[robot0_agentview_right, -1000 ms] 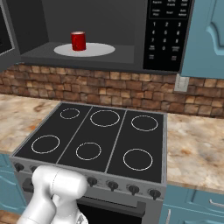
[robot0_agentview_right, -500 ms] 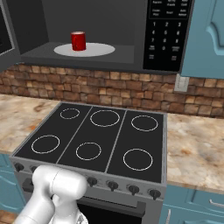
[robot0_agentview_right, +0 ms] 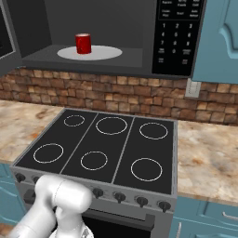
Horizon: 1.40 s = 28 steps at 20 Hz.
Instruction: Pick the mug from the counter and place it inside the microwave. Then close the microwave.
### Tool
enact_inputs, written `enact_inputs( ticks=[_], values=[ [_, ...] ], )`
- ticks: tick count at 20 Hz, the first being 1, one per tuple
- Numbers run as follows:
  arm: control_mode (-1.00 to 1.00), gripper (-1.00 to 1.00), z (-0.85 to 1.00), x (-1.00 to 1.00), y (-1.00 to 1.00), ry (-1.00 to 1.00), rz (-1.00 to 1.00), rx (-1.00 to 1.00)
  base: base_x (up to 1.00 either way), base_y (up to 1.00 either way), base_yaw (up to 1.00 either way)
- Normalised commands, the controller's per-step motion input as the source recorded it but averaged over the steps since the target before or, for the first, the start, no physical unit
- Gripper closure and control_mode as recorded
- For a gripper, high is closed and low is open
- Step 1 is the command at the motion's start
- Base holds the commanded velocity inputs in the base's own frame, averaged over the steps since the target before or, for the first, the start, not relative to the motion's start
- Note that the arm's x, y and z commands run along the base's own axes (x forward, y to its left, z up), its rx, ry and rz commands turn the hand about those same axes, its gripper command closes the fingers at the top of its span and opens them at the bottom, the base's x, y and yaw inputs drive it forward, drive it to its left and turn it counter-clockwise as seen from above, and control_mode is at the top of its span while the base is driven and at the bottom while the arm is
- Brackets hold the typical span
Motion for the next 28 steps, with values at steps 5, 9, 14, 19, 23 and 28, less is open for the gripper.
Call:
enact_inputs(
  ticks=[5, 9, 14, 19, 23, 28],
  values=[
    [-1.00, -1.00, 0.00, -0.23, 0.19, 0.00, -0.31, -0.10, 0.00, 0.00, 0.00],
    [-1.00, -1.00, 0.00, -0.46, 0.13, 0.00, -0.28, -0.05, 0.00, 0.00, 0.00],
    [-1.00, -1.00, 0.00, -0.21, 0.31, 0.00, -0.16, -0.11, 0.00, 0.00, 0.00],
    [-1.00, -1.00, 0.00, 0.00, 0.84, -0.01, 0.00, -0.12, 0.00, 0.00, 0.00],
    [-1.00, -1.00, 0.00, -0.03, 0.81, 0.00, 0.00, -0.12, 0.00, 0.00, 0.00],
    [-1.00, -1.00, 0.00, 0.09, 0.78, 0.00, -0.02, -0.13, 0.00, 0.00, 0.00]
  ],
)
